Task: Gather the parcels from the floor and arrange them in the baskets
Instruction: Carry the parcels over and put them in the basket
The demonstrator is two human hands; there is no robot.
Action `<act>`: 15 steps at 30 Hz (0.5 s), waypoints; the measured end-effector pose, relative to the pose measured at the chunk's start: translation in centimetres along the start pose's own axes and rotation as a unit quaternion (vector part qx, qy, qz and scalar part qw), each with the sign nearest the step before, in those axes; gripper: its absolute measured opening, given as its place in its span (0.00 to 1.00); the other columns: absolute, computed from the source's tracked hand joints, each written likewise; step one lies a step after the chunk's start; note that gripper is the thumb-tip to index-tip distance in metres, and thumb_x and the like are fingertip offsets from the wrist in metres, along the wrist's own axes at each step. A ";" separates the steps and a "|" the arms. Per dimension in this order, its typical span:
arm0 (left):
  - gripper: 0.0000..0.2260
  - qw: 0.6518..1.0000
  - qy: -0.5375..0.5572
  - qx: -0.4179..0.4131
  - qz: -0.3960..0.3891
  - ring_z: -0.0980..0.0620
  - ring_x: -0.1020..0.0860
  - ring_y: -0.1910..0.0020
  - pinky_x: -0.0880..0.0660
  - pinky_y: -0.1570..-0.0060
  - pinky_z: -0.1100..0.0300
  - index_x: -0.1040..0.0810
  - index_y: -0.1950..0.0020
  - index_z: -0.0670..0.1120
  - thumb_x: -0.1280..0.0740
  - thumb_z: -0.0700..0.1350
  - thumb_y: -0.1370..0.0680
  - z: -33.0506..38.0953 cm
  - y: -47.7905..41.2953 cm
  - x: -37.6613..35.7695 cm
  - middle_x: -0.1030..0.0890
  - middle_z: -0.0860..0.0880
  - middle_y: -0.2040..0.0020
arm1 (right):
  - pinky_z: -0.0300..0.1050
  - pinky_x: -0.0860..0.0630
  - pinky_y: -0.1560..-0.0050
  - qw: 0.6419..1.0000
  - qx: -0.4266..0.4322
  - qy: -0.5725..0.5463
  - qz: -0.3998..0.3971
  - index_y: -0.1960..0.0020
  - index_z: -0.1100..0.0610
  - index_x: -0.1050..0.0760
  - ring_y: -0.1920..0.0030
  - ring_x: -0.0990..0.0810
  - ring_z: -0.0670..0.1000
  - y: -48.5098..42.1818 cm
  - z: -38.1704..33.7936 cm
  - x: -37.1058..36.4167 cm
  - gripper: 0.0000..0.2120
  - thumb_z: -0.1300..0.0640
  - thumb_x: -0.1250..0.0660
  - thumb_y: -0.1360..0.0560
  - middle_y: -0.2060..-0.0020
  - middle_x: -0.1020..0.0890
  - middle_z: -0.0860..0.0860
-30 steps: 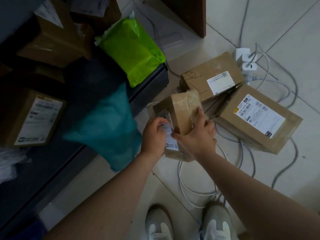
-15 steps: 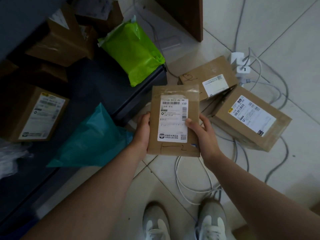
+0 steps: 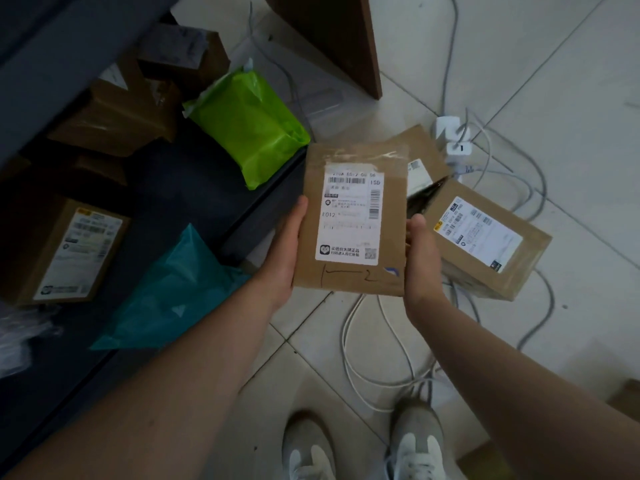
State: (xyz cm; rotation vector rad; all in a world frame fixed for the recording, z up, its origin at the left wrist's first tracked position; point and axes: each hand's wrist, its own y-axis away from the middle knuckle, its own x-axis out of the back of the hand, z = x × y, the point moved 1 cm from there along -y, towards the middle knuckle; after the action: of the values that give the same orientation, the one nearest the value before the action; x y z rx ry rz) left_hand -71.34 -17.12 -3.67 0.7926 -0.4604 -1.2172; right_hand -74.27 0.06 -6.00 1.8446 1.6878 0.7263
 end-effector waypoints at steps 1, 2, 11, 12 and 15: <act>0.29 1.000 -0.025 -0.005 -0.005 0.48 0.19 0.41 0.25 0.38 0.44 0.23 0.34 0.58 0.40 0.72 0.29 0.8 -0.6 -0.4 0.17 0.51 0.40 | 0.64 0.27 0.37 1.000 0.000 0.006 0.004 0.49 0.50 0.22 0.44 0.19 0.58 -0.6 -0.4 0.1 0.27 0.30 0.44 0.30 0.48 0.17 0.53; 0.28 0.998 -0.056 -0.015 -0.006 0.49 0.19 0.41 0.25 0.37 0.44 0.23 0.35 0.58 0.38 0.72 0.29 1.7 -1.4 -1.0 0.17 0.52 0.40 | 0.64 0.28 0.36 1.000 0.006 0.004 0.008 0.47 0.49 0.22 0.43 0.19 0.57 -1.2 -0.8 0.2 0.28 0.29 0.45 0.31 0.47 0.17 0.51; 0.14 0.931 -0.297 -0.159 0.140 0.45 0.24 0.41 0.30 0.53 0.60 0.22 0.40 0.42 0.45 0.42 0.17 9.2 -11.8 -5.9 0.21 0.44 0.43 | 0.56 0.25 0.35 0.984 -0.079 -0.153 0.044 0.30 0.48 0.28 0.39 0.20 0.52 -7.2 -3.8 -0.6 0.29 0.32 0.51 0.21 0.39 0.18 0.49; 0.14 0.914 -0.345 -0.141 0.157 0.42 0.25 0.40 0.30 0.48 0.58 0.22 0.40 0.40 0.45 0.41 0.18 9.3 -13.1 -5.8 0.21 0.41 0.40 | 0.59 0.27 0.34 0.983 -0.093 -0.149 0.045 0.29 0.48 0.29 0.37 0.21 0.53 -7.9 -3.7 -0.8 0.32 0.30 0.51 0.22 0.37 0.20 0.49; 0.16 0.876 -0.442 -0.107 0.159 0.40 0.25 0.42 0.31 0.47 0.54 0.22 0.42 0.36 0.46 0.42 0.19 9.7 -15.6 -5.7 0.23 0.36 0.39 | 0.60 0.28 0.33 0.975 -0.140 -0.169 0.045 0.30 0.48 0.28 0.38 0.21 0.55 -9.5 -2.8 -1.3 0.35 0.27 0.54 0.24 0.38 0.19 0.50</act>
State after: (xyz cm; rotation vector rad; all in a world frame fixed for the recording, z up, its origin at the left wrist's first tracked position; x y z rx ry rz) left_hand -89.97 -16.68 -8.45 -0.0887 -1.1295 -1.2395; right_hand -83.11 -0.45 -10.65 1.7369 1.2276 0.6076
